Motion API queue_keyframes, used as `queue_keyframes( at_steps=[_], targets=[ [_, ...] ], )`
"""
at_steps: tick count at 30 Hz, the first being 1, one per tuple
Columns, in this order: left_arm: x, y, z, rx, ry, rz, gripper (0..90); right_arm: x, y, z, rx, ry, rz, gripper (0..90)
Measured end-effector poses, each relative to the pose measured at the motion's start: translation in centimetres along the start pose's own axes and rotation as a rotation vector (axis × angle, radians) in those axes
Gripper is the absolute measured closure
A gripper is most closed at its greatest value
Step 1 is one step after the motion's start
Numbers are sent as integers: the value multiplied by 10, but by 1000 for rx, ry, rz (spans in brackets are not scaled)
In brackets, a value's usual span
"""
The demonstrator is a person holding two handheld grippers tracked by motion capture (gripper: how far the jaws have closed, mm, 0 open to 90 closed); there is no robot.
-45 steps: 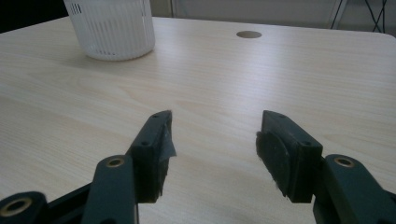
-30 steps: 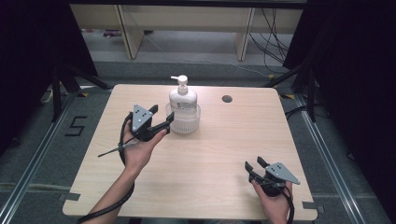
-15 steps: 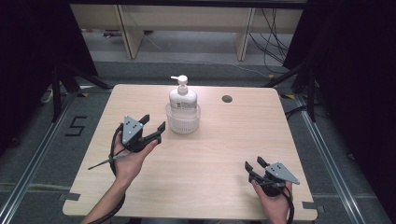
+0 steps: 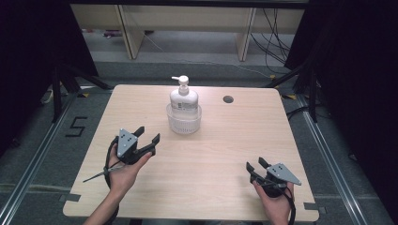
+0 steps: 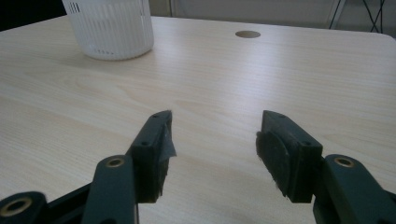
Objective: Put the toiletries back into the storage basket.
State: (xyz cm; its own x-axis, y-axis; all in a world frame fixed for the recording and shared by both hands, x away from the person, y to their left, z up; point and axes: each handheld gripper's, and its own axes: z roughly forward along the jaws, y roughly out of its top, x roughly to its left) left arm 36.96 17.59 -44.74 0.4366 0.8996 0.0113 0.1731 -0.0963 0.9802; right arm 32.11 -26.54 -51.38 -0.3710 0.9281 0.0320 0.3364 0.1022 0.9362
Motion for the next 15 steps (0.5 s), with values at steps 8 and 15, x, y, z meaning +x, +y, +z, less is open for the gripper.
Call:
queue_keyframes(
  at_steps=[8,15],
  targets=[
    [8,-32,-7,37,18,9,351,0,0,0,4,7,7,449],
    [16,-57,-12,72,10,1,350,-1,0,0,2,-1,-3,449]
  ],
)
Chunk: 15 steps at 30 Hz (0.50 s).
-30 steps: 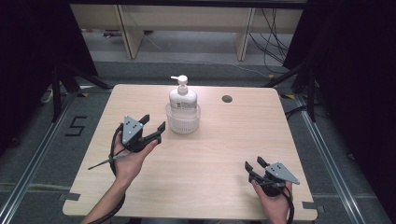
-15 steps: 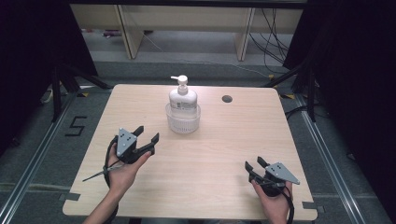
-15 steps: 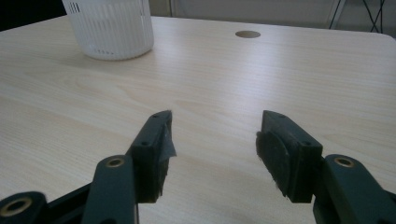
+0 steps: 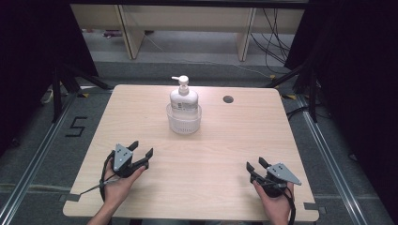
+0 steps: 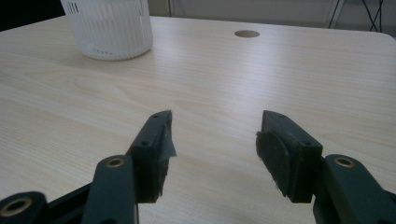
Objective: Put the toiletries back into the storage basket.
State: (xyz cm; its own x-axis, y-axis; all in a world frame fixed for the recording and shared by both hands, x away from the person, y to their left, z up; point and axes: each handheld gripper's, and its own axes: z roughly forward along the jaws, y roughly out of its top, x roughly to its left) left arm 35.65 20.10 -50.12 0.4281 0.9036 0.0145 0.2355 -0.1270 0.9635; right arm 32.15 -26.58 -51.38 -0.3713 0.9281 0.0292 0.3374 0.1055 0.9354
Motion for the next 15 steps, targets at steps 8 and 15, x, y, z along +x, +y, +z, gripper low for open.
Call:
queue_keyframes(
  at_steps=[8,15],
  targets=[
    [6,-17,0,-16,5,-3,346,0,0,0,0,2,5,450],
    [5,-23,-2,-20,6,-15,343,0,0,1,-11,5,-1,450]
  ],
)
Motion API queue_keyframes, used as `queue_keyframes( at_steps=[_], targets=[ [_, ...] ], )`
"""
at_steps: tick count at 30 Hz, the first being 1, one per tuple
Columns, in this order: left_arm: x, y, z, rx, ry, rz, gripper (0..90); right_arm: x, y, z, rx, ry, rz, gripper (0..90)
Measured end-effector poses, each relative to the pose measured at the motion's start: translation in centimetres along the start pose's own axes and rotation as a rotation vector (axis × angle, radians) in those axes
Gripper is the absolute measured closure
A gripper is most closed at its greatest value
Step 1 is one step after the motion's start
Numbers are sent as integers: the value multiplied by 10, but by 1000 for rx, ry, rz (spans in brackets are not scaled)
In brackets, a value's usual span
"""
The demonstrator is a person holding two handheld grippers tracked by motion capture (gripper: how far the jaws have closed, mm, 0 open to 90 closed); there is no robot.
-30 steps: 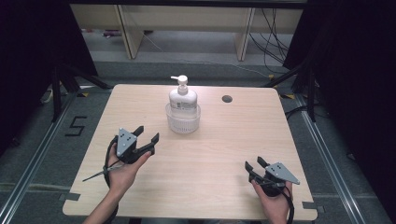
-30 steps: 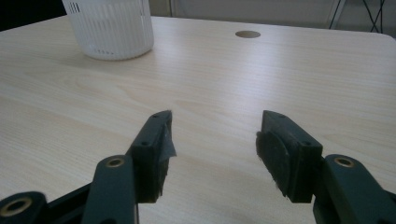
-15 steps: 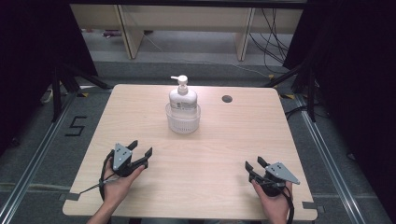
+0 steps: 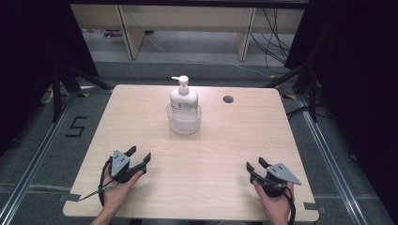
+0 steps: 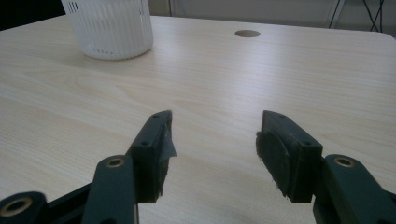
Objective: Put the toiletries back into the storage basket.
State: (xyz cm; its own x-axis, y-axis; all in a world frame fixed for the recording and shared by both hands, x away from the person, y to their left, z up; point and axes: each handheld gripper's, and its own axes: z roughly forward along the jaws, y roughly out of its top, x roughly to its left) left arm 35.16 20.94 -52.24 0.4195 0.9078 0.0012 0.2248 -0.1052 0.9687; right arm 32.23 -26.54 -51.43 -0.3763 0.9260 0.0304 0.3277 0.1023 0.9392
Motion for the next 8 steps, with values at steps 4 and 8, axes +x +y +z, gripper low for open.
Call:
queue_keyframes(
  at_steps=[4,8],
  targets=[
    [0,0,0,-6,0,1,342,2,0,0,11,4,31,449],
    [0,0,0,-4,2,0,341,0,0,0,6,12,6,448]
  ],
)
